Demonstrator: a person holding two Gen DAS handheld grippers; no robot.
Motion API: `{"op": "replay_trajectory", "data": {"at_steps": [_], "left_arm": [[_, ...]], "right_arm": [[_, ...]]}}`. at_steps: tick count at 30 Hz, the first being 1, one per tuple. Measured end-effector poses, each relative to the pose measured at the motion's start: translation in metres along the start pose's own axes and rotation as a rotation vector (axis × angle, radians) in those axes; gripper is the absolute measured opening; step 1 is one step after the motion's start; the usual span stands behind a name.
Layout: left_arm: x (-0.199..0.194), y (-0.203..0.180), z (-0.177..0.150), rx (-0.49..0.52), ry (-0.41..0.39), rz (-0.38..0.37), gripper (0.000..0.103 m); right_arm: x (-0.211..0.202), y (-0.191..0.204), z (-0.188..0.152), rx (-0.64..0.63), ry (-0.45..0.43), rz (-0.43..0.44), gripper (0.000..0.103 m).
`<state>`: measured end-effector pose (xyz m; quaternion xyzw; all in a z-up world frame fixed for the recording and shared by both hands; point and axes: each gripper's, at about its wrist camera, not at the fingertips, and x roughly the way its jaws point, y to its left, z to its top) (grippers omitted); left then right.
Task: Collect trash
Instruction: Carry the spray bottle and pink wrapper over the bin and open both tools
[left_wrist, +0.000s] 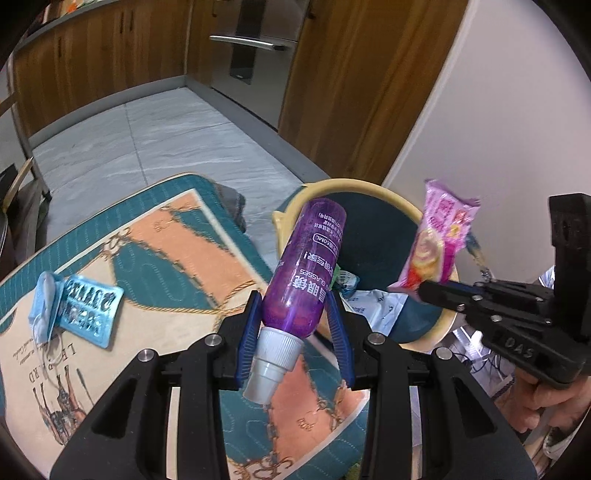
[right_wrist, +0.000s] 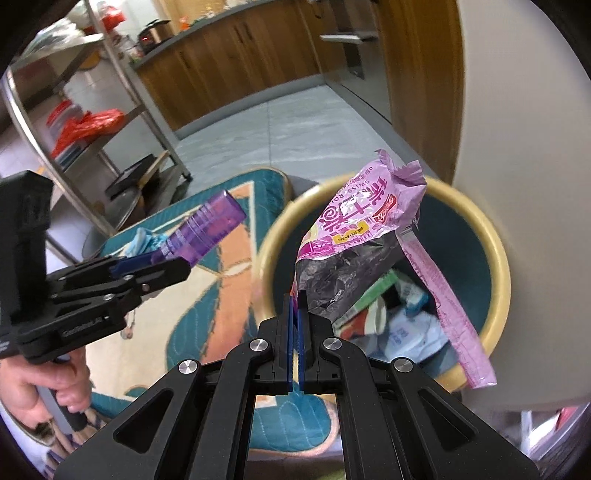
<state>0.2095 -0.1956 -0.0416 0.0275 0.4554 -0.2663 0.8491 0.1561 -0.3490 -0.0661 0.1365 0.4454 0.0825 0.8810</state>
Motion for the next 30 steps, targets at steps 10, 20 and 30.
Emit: {"op": "replay_trajectory", "data": {"at_steps": [10, 20, 30], "left_arm": [[0.021, -0.03, 0.001, 0.066, 0.042, -0.002, 0.036], [0.036, -0.048, 0.001, 0.097, 0.067, 0.003, 0.036], [0.05, -0.053, 0.003, 0.099, 0.09, 0.004, 0.036]], "right_arm": [[0.023, -0.021, -0.015, 0.03, 0.111, -0.03, 0.003], [0.023, -0.033, -0.018, 0.07, 0.13, -0.035, 0.01], [0.011, -0.037, -0.014, 0.111, 0.079, -0.012, 0.025]]}}
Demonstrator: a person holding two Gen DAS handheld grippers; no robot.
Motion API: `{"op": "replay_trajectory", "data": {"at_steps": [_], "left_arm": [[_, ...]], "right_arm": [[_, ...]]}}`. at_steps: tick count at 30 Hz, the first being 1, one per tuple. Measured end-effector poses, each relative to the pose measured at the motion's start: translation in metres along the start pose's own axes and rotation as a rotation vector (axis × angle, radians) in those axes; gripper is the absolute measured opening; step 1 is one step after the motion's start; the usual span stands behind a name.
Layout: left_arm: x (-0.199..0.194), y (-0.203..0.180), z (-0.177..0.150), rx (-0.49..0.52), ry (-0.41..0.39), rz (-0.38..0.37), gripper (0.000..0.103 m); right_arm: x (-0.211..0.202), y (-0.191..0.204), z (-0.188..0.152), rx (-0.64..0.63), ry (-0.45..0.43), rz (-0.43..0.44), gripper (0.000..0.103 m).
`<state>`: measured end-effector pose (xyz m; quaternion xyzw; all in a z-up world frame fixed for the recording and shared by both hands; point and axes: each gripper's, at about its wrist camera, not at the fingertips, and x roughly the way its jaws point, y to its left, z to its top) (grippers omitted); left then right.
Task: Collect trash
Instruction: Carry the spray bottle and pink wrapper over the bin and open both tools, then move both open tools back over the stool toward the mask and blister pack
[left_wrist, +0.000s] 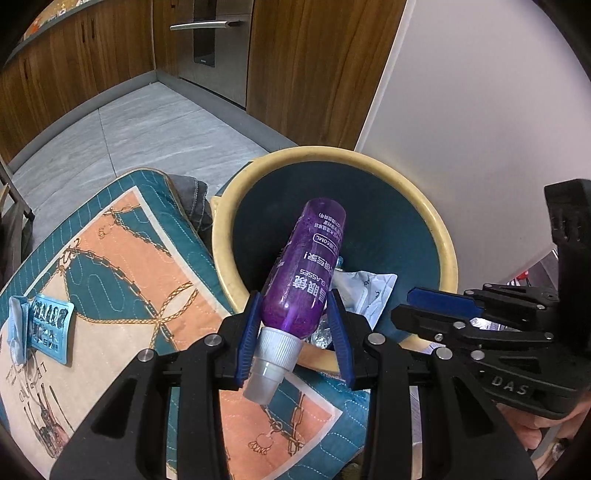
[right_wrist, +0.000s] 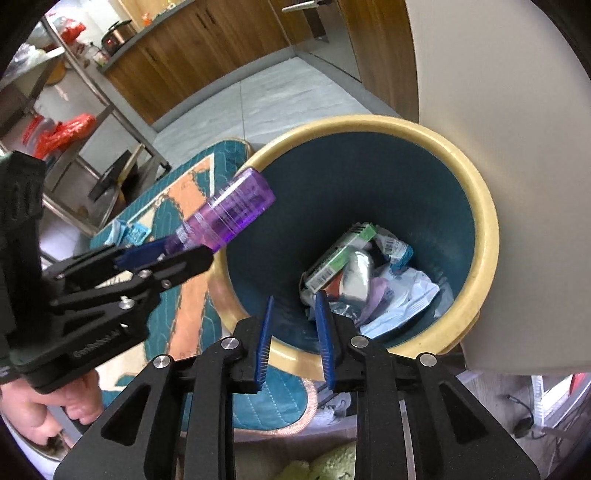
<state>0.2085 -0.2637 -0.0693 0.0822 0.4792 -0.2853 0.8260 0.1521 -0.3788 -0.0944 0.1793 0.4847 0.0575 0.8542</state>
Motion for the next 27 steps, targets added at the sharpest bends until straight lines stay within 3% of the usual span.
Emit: {"op": "replay_trajectory", "data": {"at_steps": [8, 21, 27], "left_arm": [[0.011, -0.008, 0.004, 0.014, 0.017, -0.014, 0.036], [0.006, -0.01, 0.004, 0.026, 0.006, -0.019, 0.038], [-0.005, 0.006, -0.002, 0.004, -0.01, 0.001, 0.056]], "right_arm": [[-0.021, -0.02, 0.003, 0.084, -0.091, 0.028, 0.03], [-0.023, -0.021, 0.003, 0.098, -0.108, 0.03, 0.03], [-0.023, -0.022, 0.005, 0.104, -0.113, 0.028, 0.034]]}}
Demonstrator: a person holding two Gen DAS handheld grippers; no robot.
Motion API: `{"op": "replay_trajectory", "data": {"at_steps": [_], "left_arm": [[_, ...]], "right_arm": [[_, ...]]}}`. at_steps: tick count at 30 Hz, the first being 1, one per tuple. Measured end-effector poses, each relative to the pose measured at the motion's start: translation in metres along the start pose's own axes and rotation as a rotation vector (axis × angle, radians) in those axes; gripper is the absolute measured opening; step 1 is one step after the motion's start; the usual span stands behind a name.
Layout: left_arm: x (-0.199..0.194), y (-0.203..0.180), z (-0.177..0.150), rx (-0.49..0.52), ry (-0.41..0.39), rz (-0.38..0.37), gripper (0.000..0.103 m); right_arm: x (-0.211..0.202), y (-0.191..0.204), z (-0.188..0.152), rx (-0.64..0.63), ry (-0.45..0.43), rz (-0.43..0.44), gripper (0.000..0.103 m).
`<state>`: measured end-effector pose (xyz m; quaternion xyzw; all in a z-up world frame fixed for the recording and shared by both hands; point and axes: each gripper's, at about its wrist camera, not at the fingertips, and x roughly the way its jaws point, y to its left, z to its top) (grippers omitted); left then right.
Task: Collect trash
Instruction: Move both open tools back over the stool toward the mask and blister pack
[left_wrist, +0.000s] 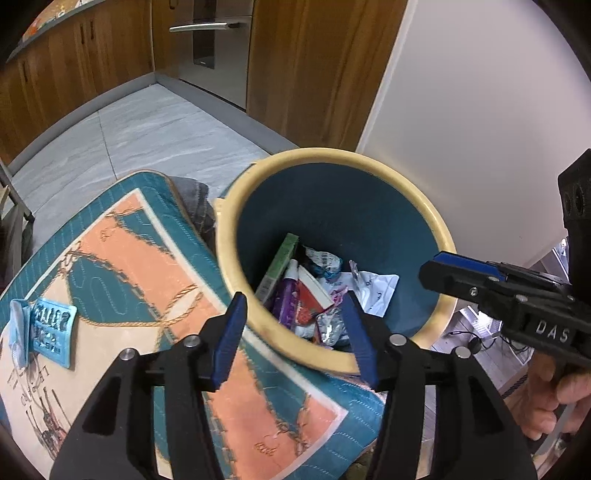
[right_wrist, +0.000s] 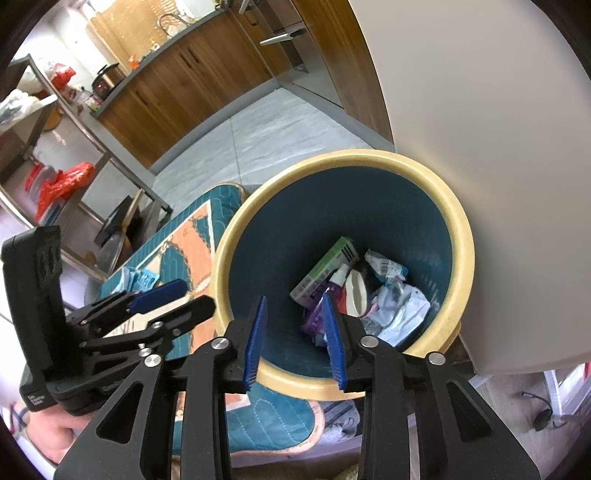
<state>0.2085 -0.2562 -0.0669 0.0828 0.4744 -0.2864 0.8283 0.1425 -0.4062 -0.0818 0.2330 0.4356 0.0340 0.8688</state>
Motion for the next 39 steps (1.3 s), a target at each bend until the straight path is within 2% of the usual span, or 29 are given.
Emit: {"op": "replay_trajectory", "data": {"at_steps": [3, 6, 8, 13, 21, 39], "left_arm": [[-0.005, 0.008, -0.003, -0.009, -0.007, 0.008, 0.066], [-0.011, 0.017, -0.006, -0.015, -0.015, 0.016, 0.07], [-0.015, 0.022, -0.008, -0.019, -0.019, 0.021, 0.074], [-0.025, 0.036, -0.016, -0.025, -0.036, 0.04, 0.08], [-0.041, 0.07, -0.03, -0.065, -0.049, 0.078, 0.08], [-0.082, 0.167, -0.08, -0.236, -0.08, 0.191, 0.081]], "right_arm": [[0.001, 0.004, 0.0, -0.002, 0.0, -0.001, 0.037], [0.003, 0.008, 0.0, -0.005, -0.002, -0.001, 0.041], [0.003, 0.009, 0.0, -0.009, -0.005, -0.005, 0.048], [0.005, 0.017, 0.001, -0.021, -0.011, -0.001, 0.057], [0.01, 0.04, 0.001, -0.056, -0.011, 0.015, 0.062], [0.034, 0.109, -0.01, -0.182, 0.036, 0.071, 0.066]]}}
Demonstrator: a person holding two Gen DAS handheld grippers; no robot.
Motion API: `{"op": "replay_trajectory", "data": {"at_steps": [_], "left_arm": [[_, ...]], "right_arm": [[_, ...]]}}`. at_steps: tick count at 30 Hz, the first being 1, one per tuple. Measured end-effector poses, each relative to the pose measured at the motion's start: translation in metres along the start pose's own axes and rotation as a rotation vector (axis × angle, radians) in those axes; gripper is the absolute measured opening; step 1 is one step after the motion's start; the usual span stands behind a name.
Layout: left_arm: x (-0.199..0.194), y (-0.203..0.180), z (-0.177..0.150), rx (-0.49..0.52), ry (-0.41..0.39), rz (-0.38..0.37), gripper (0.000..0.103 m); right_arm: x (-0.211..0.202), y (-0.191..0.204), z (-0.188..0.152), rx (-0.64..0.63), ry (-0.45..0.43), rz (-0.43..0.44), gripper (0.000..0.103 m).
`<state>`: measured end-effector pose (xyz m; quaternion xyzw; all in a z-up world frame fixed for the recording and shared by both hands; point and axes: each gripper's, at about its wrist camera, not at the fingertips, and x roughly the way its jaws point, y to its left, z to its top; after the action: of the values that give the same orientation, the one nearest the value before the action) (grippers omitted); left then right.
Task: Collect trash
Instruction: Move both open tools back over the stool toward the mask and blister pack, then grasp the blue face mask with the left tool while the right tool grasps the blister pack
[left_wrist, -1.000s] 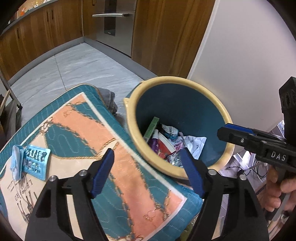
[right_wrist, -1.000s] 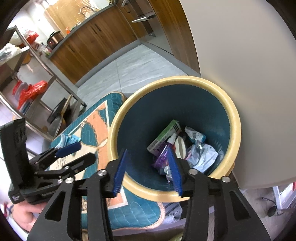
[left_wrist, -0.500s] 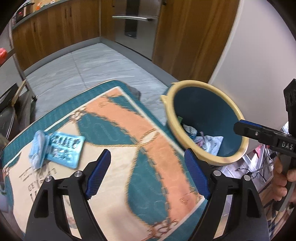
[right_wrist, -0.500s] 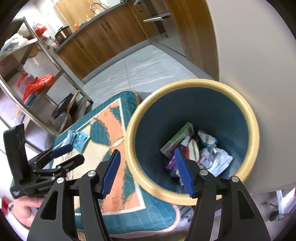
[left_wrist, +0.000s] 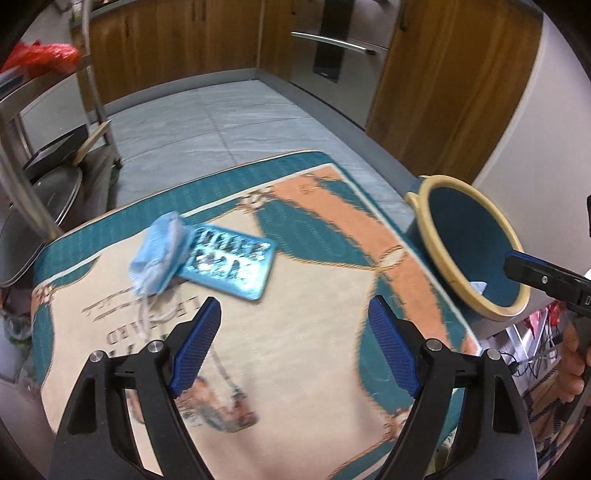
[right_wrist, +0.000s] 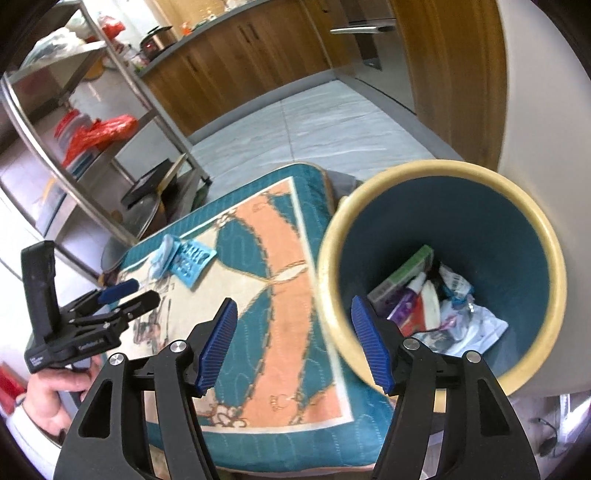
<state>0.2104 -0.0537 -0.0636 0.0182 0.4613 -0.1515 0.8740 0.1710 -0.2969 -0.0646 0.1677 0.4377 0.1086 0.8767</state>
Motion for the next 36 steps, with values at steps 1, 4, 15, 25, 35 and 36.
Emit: {"op": "replay_trajectory", "data": {"at_steps": [1, 4, 15, 25, 35, 36], "left_arm": [[-0.001, 0.007, -0.002, -0.012, -0.002, 0.008, 0.081], [-0.003, 0.023, -0.006, -0.038, -0.005, 0.025, 0.081], [-0.002, 0.085, -0.01, -0.16, -0.033, 0.083, 0.081], [0.03, 0.101, 0.015, -0.142, -0.046, 0.098, 0.073], [0.065, 0.111, 0.028, -0.11, -0.021, 0.09, 0.058], [0.067, 0.112, 0.028, -0.106, -0.011, 0.09, 0.045]], "right_arm": [[0.002, 0.004, 0.0, -0.008, 0.005, 0.002, 0.066], [0.009, 0.016, -0.001, -0.029, 0.022, 0.01, 0.066], [0.03, 0.05, -0.008, -0.096, 0.074, 0.02, 0.066], [0.036, 0.047, -0.016, -0.1, 0.107, 0.0, 0.066], [0.043, 0.047, -0.021, -0.107, 0.132, -0.01, 0.066], [0.044, 0.048, -0.021, -0.109, 0.135, -0.01, 0.066]]}}
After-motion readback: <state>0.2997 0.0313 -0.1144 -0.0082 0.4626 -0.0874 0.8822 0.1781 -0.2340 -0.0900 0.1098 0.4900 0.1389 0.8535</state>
